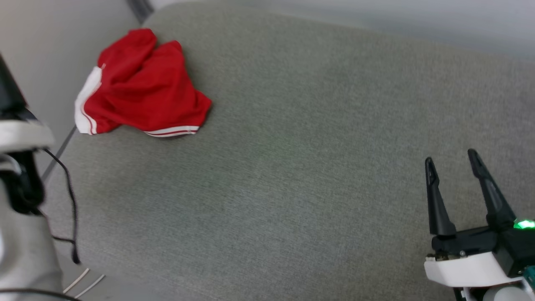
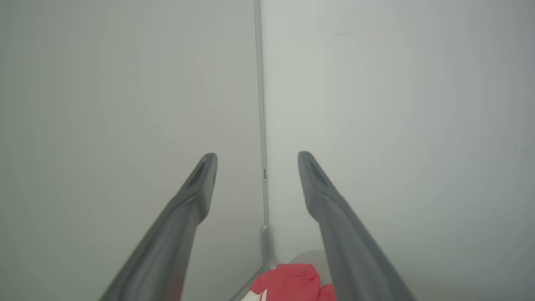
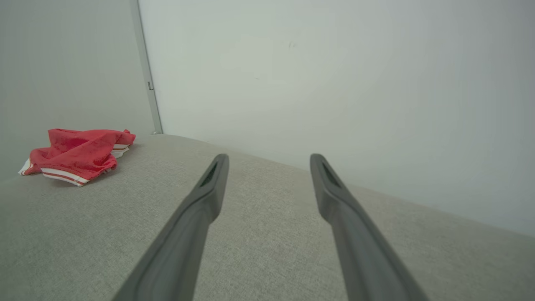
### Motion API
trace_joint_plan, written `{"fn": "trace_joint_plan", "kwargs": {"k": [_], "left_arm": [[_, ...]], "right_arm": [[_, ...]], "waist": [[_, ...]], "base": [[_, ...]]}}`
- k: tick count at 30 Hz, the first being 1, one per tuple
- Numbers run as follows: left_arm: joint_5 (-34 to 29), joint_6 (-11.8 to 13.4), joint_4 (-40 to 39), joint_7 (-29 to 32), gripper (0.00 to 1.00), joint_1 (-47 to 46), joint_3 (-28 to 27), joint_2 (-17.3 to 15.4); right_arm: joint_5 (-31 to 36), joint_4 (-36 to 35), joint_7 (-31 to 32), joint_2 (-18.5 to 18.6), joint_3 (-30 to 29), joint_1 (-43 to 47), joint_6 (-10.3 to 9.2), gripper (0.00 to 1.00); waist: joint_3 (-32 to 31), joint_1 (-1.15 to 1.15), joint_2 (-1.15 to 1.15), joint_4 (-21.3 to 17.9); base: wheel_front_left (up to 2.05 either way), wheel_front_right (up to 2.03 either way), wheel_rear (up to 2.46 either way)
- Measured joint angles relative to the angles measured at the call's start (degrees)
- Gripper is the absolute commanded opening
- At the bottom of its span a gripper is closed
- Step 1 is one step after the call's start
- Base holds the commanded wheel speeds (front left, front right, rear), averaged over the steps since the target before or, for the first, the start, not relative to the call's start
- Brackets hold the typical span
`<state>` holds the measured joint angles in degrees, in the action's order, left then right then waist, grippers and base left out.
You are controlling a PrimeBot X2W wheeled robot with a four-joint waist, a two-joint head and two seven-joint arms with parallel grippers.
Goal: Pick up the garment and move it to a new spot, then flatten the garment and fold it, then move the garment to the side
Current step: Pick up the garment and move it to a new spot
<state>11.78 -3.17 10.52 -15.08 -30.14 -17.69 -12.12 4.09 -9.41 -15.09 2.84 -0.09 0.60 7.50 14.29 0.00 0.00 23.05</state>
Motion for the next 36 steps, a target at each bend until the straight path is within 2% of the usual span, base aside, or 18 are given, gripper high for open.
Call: {"fn": "trace_joint_plan", "kwargs": {"k": [7,10,13,17,25,29,36], "left_arm": [[2.5,-2.5,5.1,0.0,1.0,-13.0,-3.5,-7.1],[4.6,-3.4,9.8,1.0,1.0,-17.7,-2.5,-10.8],[6.7,-3.9,14.4,4.5,1.0,-21.5,-0.2,-14.4],[11.6,-4.2,18.9,11.7,1.0,-23.9,5.5,-19.3],[29.8,-4.2,20.9,31.2,1.0,-22.6,19.4,-28.9],[38.0,-4.2,20.8,39.8,1.0,-21.3,24.5,-32.7],[50.5,-4.2,20.6,51.7,1.0,-20.2,30.2,-34.9]], "right_arm": [[2.5,-3.1,0.0,0.0,-0.7,-3.3,0.0,1.0],[3.1,-4.3,0.0,0.3,-0.8,-4.4,0.0,1.0],[3.4,-5.6,0.0,0.9,-1.0,-5.4,0.0,1.0],[3.7,-7.3,0.0,1.5,-0.8,-6.7,0.0,1.0],[4.5,-9.8,0.0,2.2,-0.5,-8.6,0.0,1.0],[4.9,-10.3,0.0,2.4,-0.2,-9.3,0.0,1.0],[5.4,-10.9,0.0,2.4,-0.1,-10.1,0.0,1.0]], "waist": [[7.8,0.01,0.0,-2.6],[10.9,0.01,0.0,-3.6],[13.7,0.01,0.0,-4.4],[16.7,0.01,0.0,-5.6],[21.4,0.01,0.0,-7.7],[23.6,0.01,0.0,-8.6],[27.0,0.0,0.0,-10.6]], "base": [[0.0,0.0,0.0],[0.0,0.0,0.0],[0.0,0.0,0.0],[0.0,0.0,0.0],[0.0,0.0,0.0],[0.0,0.0,0.0],[0.0,0.0,0.0]]}}
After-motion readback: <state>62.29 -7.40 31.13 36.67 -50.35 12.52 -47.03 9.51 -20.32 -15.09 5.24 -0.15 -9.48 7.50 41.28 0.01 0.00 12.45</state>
